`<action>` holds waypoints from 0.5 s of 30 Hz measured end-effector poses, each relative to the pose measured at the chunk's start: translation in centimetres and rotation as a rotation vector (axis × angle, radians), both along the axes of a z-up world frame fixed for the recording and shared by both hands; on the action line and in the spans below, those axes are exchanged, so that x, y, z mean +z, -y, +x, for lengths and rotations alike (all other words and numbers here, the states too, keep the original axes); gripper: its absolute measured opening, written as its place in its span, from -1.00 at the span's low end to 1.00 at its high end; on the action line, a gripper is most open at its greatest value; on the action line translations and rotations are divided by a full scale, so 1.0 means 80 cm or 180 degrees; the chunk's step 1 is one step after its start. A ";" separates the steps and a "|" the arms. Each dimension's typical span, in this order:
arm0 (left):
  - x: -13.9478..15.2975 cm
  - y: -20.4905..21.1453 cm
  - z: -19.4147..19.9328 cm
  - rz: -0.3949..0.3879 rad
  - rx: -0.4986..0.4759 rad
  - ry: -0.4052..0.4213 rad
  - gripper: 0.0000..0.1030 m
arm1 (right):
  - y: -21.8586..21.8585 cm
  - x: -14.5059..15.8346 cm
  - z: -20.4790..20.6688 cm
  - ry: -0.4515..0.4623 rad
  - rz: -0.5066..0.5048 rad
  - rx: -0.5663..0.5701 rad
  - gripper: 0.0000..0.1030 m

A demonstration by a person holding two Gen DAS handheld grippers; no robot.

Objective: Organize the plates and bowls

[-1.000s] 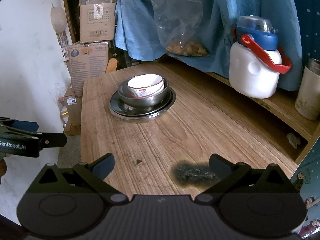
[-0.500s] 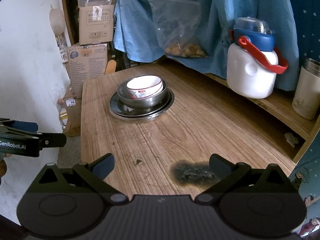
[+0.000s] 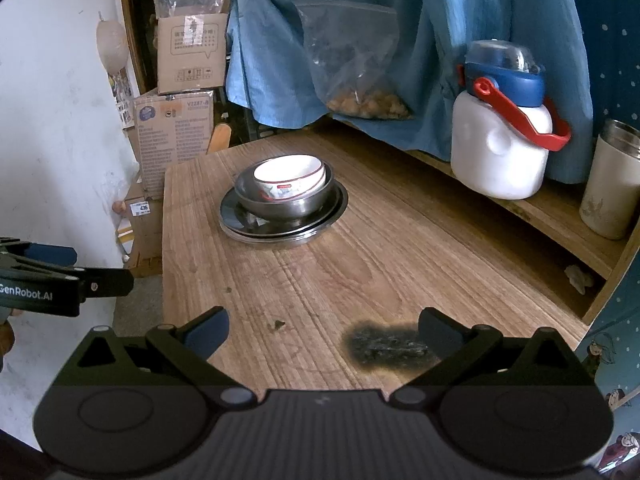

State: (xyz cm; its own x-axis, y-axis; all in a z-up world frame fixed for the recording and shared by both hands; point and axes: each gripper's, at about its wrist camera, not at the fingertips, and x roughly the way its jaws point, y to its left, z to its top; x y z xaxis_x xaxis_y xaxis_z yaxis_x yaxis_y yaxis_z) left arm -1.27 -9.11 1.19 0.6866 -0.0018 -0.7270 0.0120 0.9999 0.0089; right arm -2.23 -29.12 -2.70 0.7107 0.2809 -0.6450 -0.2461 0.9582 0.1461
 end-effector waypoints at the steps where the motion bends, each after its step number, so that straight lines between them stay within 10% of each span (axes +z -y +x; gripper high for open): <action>1: 0.000 0.000 0.000 -0.0002 0.0005 0.0001 0.98 | -0.001 0.001 -0.001 0.0001 -0.0002 0.0002 1.00; 15: 0.000 -0.001 -0.005 -0.0009 0.0033 0.0003 0.98 | -0.004 0.002 -0.002 0.0001 -0.0008 0.0011 1.00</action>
State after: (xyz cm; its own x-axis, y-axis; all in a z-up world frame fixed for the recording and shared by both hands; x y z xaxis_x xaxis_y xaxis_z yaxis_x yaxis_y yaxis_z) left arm -1.64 -9.01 1.21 0.6873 0.0033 -0.7264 0.0017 1.0000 0.0061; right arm -2.36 -28.80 -2.54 0.7100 0.2816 -0.6455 -0.2493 0.9577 0.1436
